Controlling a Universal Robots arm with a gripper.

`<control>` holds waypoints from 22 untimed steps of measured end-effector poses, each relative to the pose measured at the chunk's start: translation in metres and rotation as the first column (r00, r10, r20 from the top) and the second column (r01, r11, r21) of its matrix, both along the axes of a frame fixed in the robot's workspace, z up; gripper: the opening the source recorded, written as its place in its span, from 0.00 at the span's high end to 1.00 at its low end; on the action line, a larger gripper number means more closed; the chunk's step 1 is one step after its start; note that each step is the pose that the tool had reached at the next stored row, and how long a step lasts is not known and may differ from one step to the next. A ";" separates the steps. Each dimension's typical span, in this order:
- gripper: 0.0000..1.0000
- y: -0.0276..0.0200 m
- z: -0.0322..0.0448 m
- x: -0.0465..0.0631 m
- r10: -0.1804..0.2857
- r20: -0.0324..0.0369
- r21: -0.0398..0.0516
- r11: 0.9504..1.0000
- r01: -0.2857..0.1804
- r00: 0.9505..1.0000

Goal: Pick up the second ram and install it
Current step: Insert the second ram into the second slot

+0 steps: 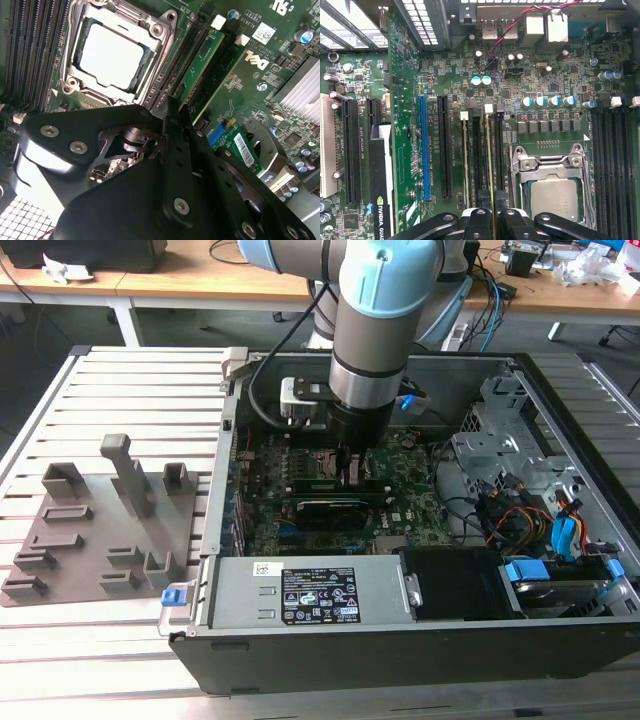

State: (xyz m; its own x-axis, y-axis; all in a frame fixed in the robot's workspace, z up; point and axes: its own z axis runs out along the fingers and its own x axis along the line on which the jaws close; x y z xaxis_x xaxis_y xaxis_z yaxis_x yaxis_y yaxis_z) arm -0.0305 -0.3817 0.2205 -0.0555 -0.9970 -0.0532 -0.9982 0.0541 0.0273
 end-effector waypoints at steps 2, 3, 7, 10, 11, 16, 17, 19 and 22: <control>0.86 0.0000 -0.0006 0.000 0.000 0.000 0.000 1.000 0.000 1.000; 0.86 0.0000 -0.0011 0.000 0.000 0.000 0.000 1.000 0.000 1.000; 0.86 0.0000 -0.0017 0.002 0.000 0.000 0.000 1.000 0.000 1.000; 0.86 0.0000 -0.0017 0.003 0.000 0.000 0.000 1.000 0.000 1.000; 0.86 0.0000 -0.0018 0.003 0.000 0.000 0.000 1.000 0.000 1.000; 0.86 0.0006 -0.0020 0.003 -0.001 0.000 0.000 1.000 0.001 1.000; 0.86 0.0020 -0.0019 0.003 -0.003 0.000 0.000 1.000 0.003 1.000; 0.86 0.0034 -0.0019 0.003 -0.005 0.000 0.000 1.000 0.005 1.000; 0.86 0.0012 -0.0019 0.003 -0.005 0.000 0.000 1.000 0.005 1.000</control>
State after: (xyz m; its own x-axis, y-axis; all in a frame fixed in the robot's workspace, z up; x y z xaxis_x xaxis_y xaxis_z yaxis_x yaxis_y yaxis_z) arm -0.0273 -0.3806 0.2186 -0.0602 -0.9968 -0.0534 -0.9979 0.0588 0.0274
